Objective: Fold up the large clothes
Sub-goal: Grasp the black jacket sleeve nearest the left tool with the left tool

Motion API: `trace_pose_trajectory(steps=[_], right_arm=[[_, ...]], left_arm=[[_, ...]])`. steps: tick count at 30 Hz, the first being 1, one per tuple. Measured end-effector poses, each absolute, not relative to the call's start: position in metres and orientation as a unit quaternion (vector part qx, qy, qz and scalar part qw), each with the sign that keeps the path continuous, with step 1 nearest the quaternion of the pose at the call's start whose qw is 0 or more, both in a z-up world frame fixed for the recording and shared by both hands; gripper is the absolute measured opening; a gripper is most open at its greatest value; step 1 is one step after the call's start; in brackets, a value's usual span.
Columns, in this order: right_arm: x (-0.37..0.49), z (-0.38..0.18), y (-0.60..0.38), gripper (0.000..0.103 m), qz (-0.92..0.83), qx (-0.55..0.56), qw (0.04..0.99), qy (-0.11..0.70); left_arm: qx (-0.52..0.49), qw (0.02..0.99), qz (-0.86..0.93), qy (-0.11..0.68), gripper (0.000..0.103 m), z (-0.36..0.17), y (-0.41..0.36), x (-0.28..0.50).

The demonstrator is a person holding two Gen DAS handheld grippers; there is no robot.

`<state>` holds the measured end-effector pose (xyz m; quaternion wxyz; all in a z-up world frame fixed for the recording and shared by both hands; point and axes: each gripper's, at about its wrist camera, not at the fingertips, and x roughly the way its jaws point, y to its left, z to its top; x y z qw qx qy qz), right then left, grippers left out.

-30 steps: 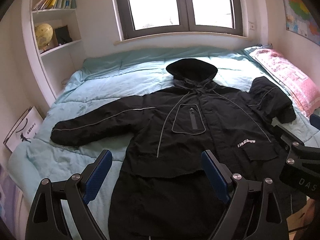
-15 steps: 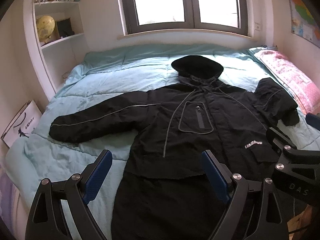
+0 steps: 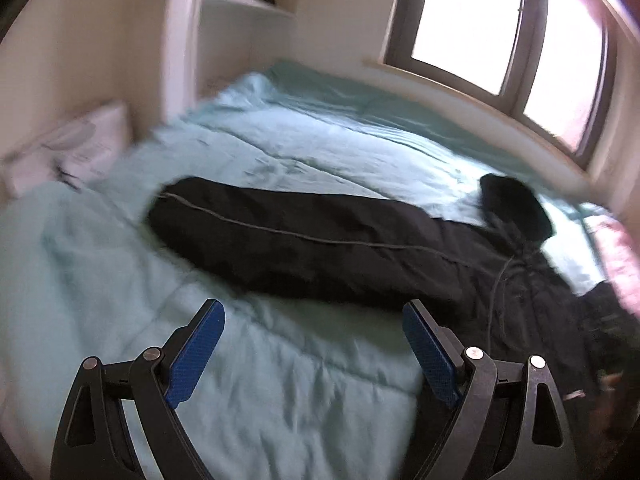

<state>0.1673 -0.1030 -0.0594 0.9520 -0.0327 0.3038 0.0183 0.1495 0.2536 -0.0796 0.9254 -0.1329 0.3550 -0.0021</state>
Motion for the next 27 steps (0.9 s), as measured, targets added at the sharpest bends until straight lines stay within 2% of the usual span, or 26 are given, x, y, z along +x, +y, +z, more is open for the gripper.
trace_pose_trajectory(steps=[2,3,4,10,16,18,19,20,23,27], right_arm=[[0.196,-0.090,-0.109,0.099,0.012,-0.009,0.945,0.326],[0.205,-0.103,-0.112,0.091,0.011,0.003,0.941,0.339],[0.215,-0.119,-0.113,0.090,0.011,0.014,0.935,0.354],[0.231,-0.189,-0.110,0.090,0.016,0.020,0.915,0.403],[0.227,-0.194,-0.106,0.091,0.014,0.007,0.918,0.396],[0.229,-0.195,-0.111,0.091,0.021,0.019,0.916,0.400],[0.231,-0.196,-0.113,0.091,0.024,0.025,0.916,0.401],[0.232,-0.197,-0.115,0.092,0.026,0.028,0.915,0.401],[0.231,-0.197,-0.113,0.092,0.026,0.027,0.915,0.401],[0.230,-0.197,-0.113,0.092,0.027,0.028,0.915,0.401]], left_arm=[[-0.180,0.913,-0.044,0.364,0.091,-0.092,0.282,0.174],[-0.212,0.904,-0.034,0.370,0.091,-0.101,0.305,0.189],[-0.227,0.902,-0.025,0.367,0.091,-0.105,0.318,0.197],[-0.286,0.888,0.048,0.358,0.091,-0.139,0.387,0.245],[-0.361,0.865,0.077,0.341,0.088,-0.181,0.419,0.270],[-0.340,0.869,0.094,0.346,0.068,-0.185,0.418,0.280],[-0.323,0.870,0.110,0.357,0.048,-0.187,0.416,0.283],[-0.310,0.868,0.123,0.367,0.040,-0.190,0.415,0.287],[-0.292,0.881,0.125,0.351,0.032,-0.186,0.407,0.280],[-0.285,0.901,0.094,0.312,0.026,-0.166,0.402,0.255]])
